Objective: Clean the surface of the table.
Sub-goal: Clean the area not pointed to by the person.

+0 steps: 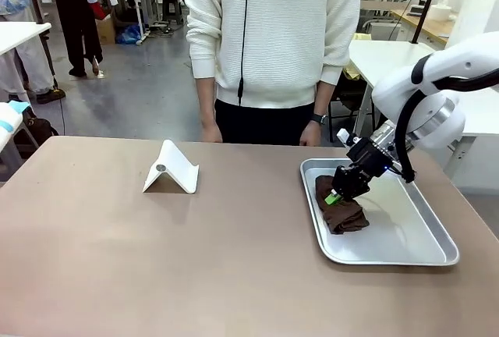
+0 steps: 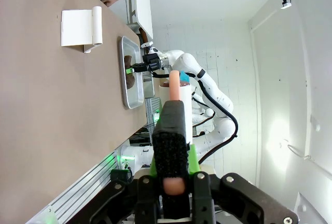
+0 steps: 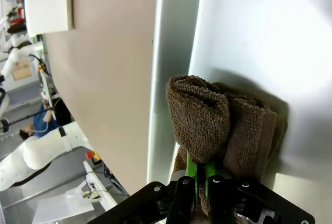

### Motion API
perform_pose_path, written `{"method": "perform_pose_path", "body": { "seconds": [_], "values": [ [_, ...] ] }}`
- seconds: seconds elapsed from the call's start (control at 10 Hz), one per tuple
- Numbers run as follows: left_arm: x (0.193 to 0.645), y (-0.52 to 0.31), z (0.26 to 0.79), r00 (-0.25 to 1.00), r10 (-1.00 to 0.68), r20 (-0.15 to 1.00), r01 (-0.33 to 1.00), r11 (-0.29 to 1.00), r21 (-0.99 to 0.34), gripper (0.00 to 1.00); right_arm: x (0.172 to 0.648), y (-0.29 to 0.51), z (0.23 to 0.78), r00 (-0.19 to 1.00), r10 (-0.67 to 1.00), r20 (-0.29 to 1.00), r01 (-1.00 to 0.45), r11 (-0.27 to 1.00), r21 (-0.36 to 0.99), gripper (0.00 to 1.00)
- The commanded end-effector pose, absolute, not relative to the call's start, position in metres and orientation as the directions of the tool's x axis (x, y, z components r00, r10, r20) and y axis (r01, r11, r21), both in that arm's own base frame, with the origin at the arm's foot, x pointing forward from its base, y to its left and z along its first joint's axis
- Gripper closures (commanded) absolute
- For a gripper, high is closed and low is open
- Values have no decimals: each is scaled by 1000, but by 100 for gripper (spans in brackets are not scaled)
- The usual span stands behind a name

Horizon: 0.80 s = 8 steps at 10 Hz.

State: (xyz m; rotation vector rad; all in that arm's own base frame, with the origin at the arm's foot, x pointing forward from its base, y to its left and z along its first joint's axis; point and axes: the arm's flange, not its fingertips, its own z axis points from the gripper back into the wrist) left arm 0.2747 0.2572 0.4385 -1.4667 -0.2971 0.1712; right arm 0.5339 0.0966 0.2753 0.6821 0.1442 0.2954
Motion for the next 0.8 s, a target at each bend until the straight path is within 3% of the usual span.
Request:
{"method": "perform_pose_path", "body": {
  "seconds": [0.0,0.4,0.7],
  "values": [
    [275,254,444,947,309,89,66,84,-994,78,527,83,261,925,360,-117,-222,766,603,100],
    [275,254,444,947,309,89,66,84,-994,78,525,39,271,942,309,-132,-192,818,542,100],
    [275,254,444,947,309,89,66,84,-994,78,529,6,274,980,179,-91,-94,810,578,100]
  ]
}}
